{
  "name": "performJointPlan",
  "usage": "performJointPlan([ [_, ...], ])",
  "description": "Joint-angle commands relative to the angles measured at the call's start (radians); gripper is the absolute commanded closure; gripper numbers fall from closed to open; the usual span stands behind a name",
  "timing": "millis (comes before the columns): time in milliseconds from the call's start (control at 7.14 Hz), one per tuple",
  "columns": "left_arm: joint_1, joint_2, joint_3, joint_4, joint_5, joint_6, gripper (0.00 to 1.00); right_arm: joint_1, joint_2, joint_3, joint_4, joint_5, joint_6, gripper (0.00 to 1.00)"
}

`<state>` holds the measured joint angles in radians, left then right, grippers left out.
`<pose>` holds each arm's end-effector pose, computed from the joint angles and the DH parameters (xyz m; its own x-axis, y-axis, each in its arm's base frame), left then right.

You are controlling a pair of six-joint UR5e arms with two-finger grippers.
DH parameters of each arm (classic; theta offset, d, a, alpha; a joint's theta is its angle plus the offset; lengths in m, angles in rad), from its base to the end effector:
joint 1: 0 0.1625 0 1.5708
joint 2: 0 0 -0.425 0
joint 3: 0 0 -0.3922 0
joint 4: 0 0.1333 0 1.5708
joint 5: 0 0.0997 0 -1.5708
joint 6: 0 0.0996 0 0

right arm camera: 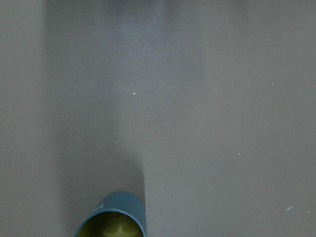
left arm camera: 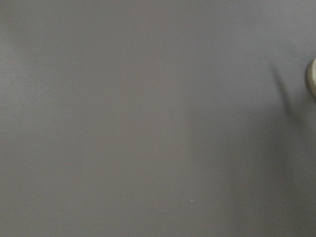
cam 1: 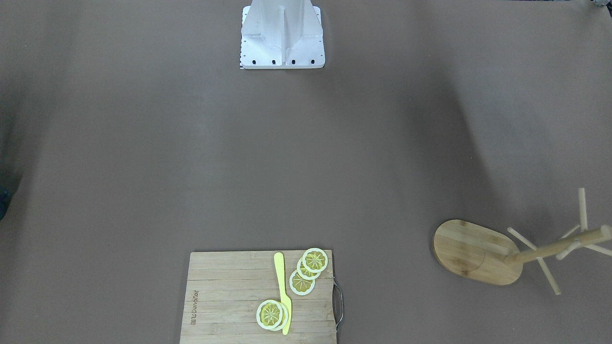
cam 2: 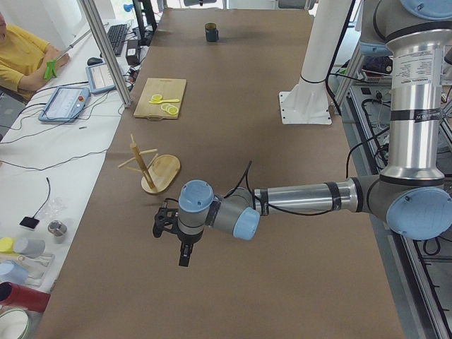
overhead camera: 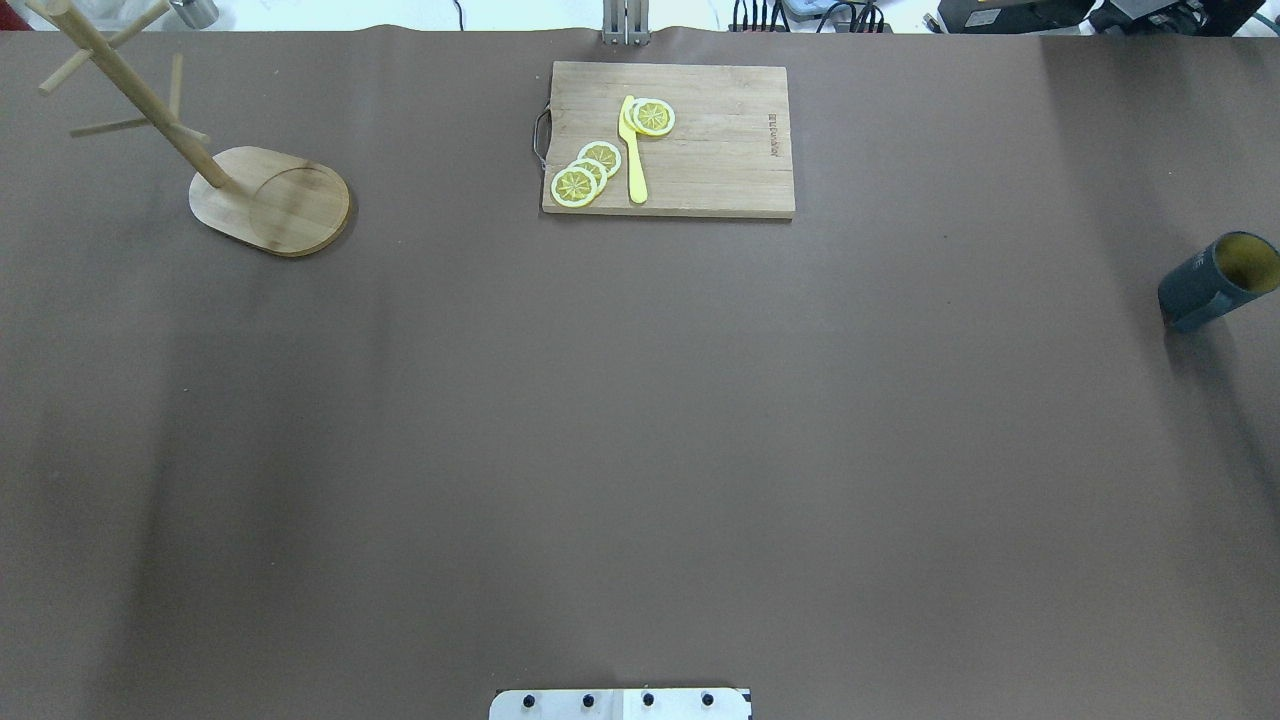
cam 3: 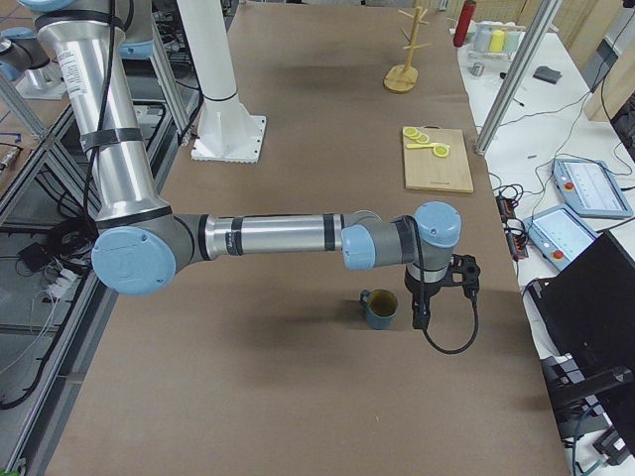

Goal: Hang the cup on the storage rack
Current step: 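Lower the right gripper toward the teal mug and close on it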

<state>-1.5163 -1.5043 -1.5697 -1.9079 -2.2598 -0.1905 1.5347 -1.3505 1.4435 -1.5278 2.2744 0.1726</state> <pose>-0.0437 -0.4827 0.6606 0.7577 0.0250 -0.6521 0.0926 0.9850 0.1454 0.0474 -0.5946 0.6025 0.7537 0.0566 0.6548 -0.0951 0.9952 0.0235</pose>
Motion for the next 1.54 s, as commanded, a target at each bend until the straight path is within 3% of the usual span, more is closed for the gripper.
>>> performJointPlan([
  [0,-0.025,0.041,-0.160,0.242,-0.205,0.000,0.02,-0.014,-0.116,0.144,-0.072,-0.077,-0.033,0.00],
  [280,-0.021,0.114,-0.164,0.230,-0.207,-0.007,0.02,-0.014,-0.166,0.254,-0.158,-0.052,-0.031,0.00],
  [840,-0.018,0.102,-0.164,0.190,-0.208,-0.079,0.02,-0.027,-0.199,0.255,-0.134,0.100,-0.028,0.00],
  [1120,-0.018,0.102,-0.155,0.101,-0.207,-0.086,0.02,-0.124,-0.181,0.185,-0.081,0.090,-0.002,0.00],
  [1400,-0.018,0.099,-0.154,0.049,-0.205,-0.086,0.02,-0.136,-0.070,0.031,-0.075,0.083,-0.001,0.00],
])
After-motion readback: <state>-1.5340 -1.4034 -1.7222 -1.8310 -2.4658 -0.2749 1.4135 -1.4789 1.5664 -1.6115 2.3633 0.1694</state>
